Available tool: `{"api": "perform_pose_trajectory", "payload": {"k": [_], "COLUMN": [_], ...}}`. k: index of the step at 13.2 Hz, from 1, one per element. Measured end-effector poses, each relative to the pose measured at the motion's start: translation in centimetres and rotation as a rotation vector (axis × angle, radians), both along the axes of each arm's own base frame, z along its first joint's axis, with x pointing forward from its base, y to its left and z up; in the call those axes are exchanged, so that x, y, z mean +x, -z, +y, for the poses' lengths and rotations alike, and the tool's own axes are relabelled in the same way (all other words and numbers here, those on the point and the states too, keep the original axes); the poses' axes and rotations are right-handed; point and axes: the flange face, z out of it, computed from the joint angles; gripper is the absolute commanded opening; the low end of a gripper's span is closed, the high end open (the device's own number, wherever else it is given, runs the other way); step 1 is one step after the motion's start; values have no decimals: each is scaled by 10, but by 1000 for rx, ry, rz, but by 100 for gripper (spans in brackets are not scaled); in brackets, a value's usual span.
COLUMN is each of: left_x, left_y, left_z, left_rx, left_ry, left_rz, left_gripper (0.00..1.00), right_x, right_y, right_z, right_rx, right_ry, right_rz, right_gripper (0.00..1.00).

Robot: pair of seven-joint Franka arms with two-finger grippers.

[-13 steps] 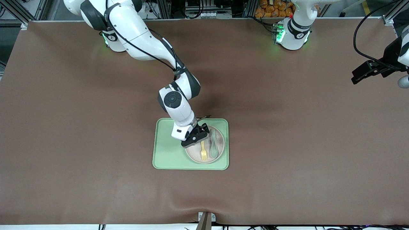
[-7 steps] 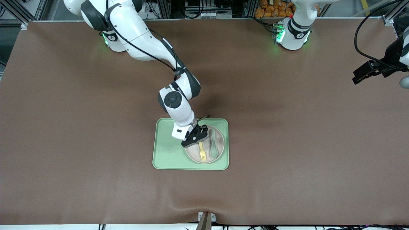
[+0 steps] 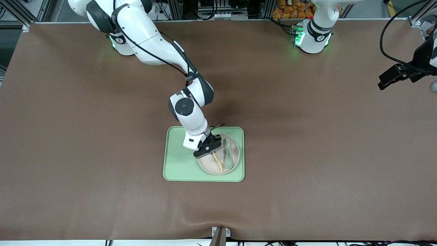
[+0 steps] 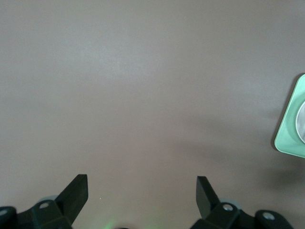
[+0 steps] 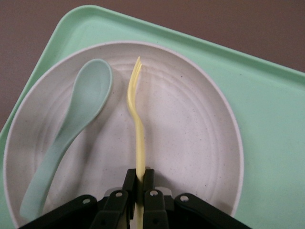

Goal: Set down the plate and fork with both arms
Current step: 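Lift the fork and move it beside the plate with the right gripper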

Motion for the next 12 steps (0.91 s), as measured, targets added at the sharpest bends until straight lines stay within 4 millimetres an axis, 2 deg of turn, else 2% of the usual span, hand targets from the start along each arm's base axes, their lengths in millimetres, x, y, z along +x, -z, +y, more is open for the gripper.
{"api": "perform_pose_trajectory", "payload": {"k": [3,6,7,9,10,12], "left_x": [0,0,0,0,0,0], "left_y": [0,0,0,0,0,0], "left_z": [0,0,0,-1,-1,-2], "left_rx": [0,0,0,0,0,0], "left_ry": [0,1,1,2,3,5], "left_rz": [1,0,0,1,1,1], "left_gripper": [100,100,100,100,100,100], "right_x": [8,25,33,54,64,72], "right_y": [-13,-62,-82,-117,-125,-118], "right_z": [-3,-17,-29,-71,-96,-139], "right_rx": [10,25,27,27,24,10], "right_ry": [9,35,52,110,144,200], "right_rz": [-18,-23,-17,5,14,43], "right_gripper": [0,0,0,0,0,0]}}
